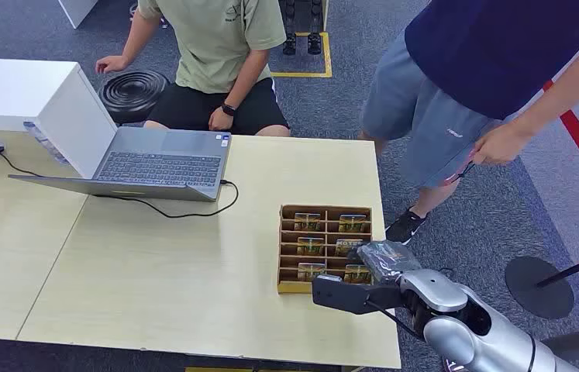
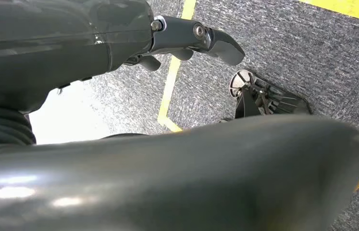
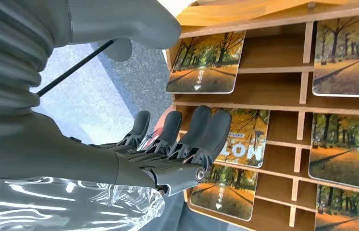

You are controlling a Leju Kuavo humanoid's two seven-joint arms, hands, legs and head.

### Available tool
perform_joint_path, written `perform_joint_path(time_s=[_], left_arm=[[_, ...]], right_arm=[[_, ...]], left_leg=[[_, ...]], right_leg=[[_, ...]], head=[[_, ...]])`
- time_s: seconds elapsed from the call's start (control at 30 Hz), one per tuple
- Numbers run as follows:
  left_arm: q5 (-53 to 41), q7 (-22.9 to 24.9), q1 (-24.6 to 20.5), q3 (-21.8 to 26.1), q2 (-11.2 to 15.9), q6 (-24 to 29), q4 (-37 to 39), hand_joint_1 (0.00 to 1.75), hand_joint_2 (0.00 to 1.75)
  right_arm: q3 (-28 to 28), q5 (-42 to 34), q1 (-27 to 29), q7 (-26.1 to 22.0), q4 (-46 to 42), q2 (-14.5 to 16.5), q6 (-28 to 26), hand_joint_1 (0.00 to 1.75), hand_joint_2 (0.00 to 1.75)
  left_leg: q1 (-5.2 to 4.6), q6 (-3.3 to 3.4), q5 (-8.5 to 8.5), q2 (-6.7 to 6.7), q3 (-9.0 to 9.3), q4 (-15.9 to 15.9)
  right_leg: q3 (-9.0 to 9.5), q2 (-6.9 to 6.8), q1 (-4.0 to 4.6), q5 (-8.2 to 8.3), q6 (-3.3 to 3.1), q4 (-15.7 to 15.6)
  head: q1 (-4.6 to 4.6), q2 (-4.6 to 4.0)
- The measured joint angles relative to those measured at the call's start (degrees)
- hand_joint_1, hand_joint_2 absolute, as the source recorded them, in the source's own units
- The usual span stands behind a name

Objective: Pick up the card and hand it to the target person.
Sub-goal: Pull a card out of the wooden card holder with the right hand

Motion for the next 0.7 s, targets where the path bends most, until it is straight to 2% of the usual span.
perform_joint_path(time_s=[0.7], left_arm=[[0.0,0.0,0.0,-0.4,0.0,0.0,0.0,0.0,0.0]], right_arm=[[0.1,-2.0,0.1,0.0,1.5,0.0,-1.4,0.73,1.75]], left_leg=[[0.0,0.0,0.0,0.0,-0.01,0.0]], right_leg=[[0.0,0.0,0.0,0.0,0.0,0.0]], head=[[0.0,0.0]])
